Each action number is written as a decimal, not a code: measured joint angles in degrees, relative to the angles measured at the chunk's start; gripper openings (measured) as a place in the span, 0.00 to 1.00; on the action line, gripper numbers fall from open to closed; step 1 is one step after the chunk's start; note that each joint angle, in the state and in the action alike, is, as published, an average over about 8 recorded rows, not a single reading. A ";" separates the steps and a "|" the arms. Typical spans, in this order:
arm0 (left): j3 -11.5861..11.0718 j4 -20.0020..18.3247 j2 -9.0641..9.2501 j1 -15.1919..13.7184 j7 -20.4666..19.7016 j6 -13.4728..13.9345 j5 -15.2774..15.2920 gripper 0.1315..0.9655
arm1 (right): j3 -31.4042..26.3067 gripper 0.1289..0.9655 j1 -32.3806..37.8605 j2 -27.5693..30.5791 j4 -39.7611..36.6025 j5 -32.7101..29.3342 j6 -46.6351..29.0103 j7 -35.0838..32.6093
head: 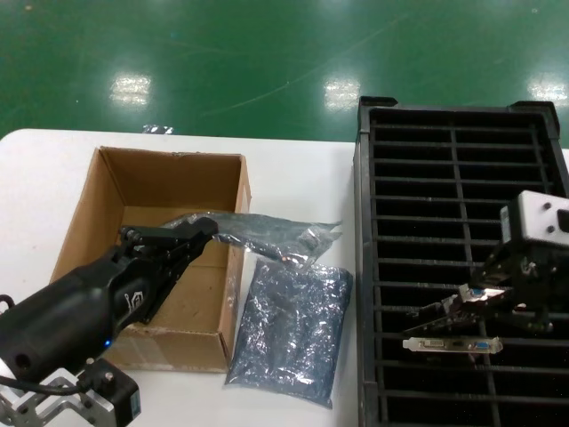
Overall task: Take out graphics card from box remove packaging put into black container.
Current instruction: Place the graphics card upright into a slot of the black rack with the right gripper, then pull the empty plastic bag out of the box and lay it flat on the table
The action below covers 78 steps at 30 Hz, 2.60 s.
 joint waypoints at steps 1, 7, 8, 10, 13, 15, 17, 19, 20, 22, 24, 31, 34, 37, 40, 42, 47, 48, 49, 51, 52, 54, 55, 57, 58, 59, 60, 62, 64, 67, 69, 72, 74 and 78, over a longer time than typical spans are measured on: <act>0.00 0.00 0.00 0.00 0.00 0.00 0.00 0.01 | -0.33 0.09 0.07 -0.23 -0.07 -0.30 0.00 -0.23; 0.00 0.00 0.00 0.00 0.00 0.00 0.00 0.01 | -2.42 0.09 0.76 -1.78 -1.06 -2.16 -0.01 -1.60; 0.00 0.00 0.00 0.00 0.00 0.00 0.00 0.01 | -2.73 0.09 0.92 -2.04 -1.28 -2.43 -0.01 -1.79; 0.00 0.00 0.00 0.00 0.00 0.00 0.00 0.01 | -3.31 0.09 1.29 -2.62 -1.72 -2.97 -0.01 -2.13; 0.00 0.00 0.00 0.00 0.00 0.00 0.00 0.01 | -3.95 0.09 1.88 -3.57 -2.28 -3.67 -0.01 -2.47; 0.00 0.00 0.00 0.00 0.00 0.00 0.00 0.01 | -4.29 0.09 2.24 -4.25 -2.59 -4.09 -0.01 -2.65; 0.00 0.00 0.00 0.00 0.00 0.00 0.00 0.01 | -4.55 0.09 2.52 -4.90 -2.82 -4.44 -0.01 -2.78; 0.00 0.00 0.00 0.00 0.00 0.00 0.00 0.01 | -4.76 0.09 2.69 -5.52 -2.97 -4.71 -0.01 -2.87; 0.00 0.00 0.00 0.00 0.00 0.00 0.00 0.01 | -4.85 0.09 2.73 -5.79 -3.02 -4.81 -0.01 -2.91; 0.00 0.00 0.00 0.00 0.00 0.00 0.00 0.01 | -4.99 0.09 2.74 -6.27 -3.05 -4.96 0.00 -2.96; 0.00 0.00 0.00 0.00 0.00 0.00 0.00 0.01 | -5.09 0.09 2.69 -6.67 -3.02 -5.05 0.00 -2.99; 0.00 0.00 0.00 0.00 0.00 0.00 0.00 0.01 | -5.16 0.12 2.18 -7.57 -2.63 -5.15 0.00 -3.13; 0.00 0.00 0.00 0.00 0.00 0.00 0.00 0.01 | -5.05 0.15 1.91 -7.82 -2.43 -5.17 0.00 -3.23; 0.00 0.00 0.00 0.00 0.00 0.00 0.00 0.01 | -4.87 0.18 1.69 -7.99 -2.24 -5.19 0.00 -3.32; 0.00 0.00 0.00 0.00 0.00 0.00 0.00 0.01 | -4.72 0.23 1.57 -8.06 -2.04 -5.17 0.00 -3.38; 0.00 0.00 0.00 0.00 0.00 0.00 0.00 0.01 | -4.67 0.27 1.53 -8.05 -1.90 -5.11 0.00 -3.39; 0.00 0.00 0.00 0.00 0.00 0.00 0.00 0.01 | -4.50 0.36 1.45 -7.93 -1.53 -4.96 0.00 -3.30; 0.00 0.00 0.00 0.00 0.00 0.00 0.00 0.01 | -4.44 0.39 1.43 -7.90 -1.46 -4.94 0.00 -3.28; 0.00 0.00 0.00 0.00 0.00 0.00 0.00 0.01 | -4.37 0.41 1.40 -7.88 -1.39 -4.93 0.00 -3.26; 0.00 0.00 0.00 0.00 0.00 0.00 0.00 0.01 | -4.24 0.47 1.36 -7.84 -1.24 -4.90 0.00 -3.23; 0.00 0.00 0.00 0.00 0.00 0.00 0.00 0.01 | -4.17 0.50 1.33 -7.81 -1.16 -4.88 0.00 -3.21; 0.00 0.00 0.00 0.00 0.00 0.00 0.00 0.01 | -4.04 0.53 1.26 -7.75 -0.99 -4.81 0.00 -3.17; 0.00 0.00 0.00 0.00 0.00 0.00 0.00 0.01 | -3.93 0.53 1.21 -7.72 -0.88 -4.78 0.00 -3.14; 0.00 0.00 0.00 0.00 0.00 0.00 0.00 0.01 | -3.56 0.53 1.00 -7.67 -0.59 -4.74 0.04 -3.07; 0.00 0.00 0.00 0.00 0.00 0.00 0.00 0.01 | -3.28 0.55 0.84 -7.65 -0.40 -4.75 0.11 -3.03; 0.00 0.00 0.00 0.00 0.00 0.00 0.00 0.01 | -2.95 0.58 0.66 -7.63 -0.20 -4.77 0.20 -3.00; 0.00 0.00 0.00 0.00 0.00 0.00 0.00 0.01 | -2.61 0.61 0.48 -7.62 0.00 -4.81 0.31 -2.98; 0.00 0.00 0.00 0.00 0.00 0.00 0.00 0.01 | -1.95 0.67 0.12 -7.60 0.36 -4.91 0.53 -2.95; 0.00 0.00 0.00 0.00 0.00 0.00 0.00 0.01 | -1.43 0.73 -0.16 -7.59 0.64 -5.02 0.75 -2.95; 0.00 0.00 0.00 0.00 0.00 0.00 0.00 0.01 | -1.15 0.78 -0.31 -7.58 0.79 -5.07 0.90 -2.96; 0.00 0.00 0.00 0.00 0.00 0.00 0.00 0.01 | -1.12 0.82 -0.33 -7.58 0.81 -5.08 0.92 -2.97; 0.00 0.00 0.00 0.00 0.00 0.00 0.00 0.01 | -1.11 0.88 -0.34 -7.58 0.82 -5.08 0.92 -2.98; 0.00 0.00 0.00 0.00 0.00 0.00 0.00 0.01 | -1.11 0.91 -0.34 -7.58 0.82 -5.08 0.92 -2.98; 0.20 -0.09 -0.12 -0.02 -0.69 0.03 0.33 0.01 | -1.12 0.94 -0.33 -7.57 0.82 -5.08 0.94 -2.98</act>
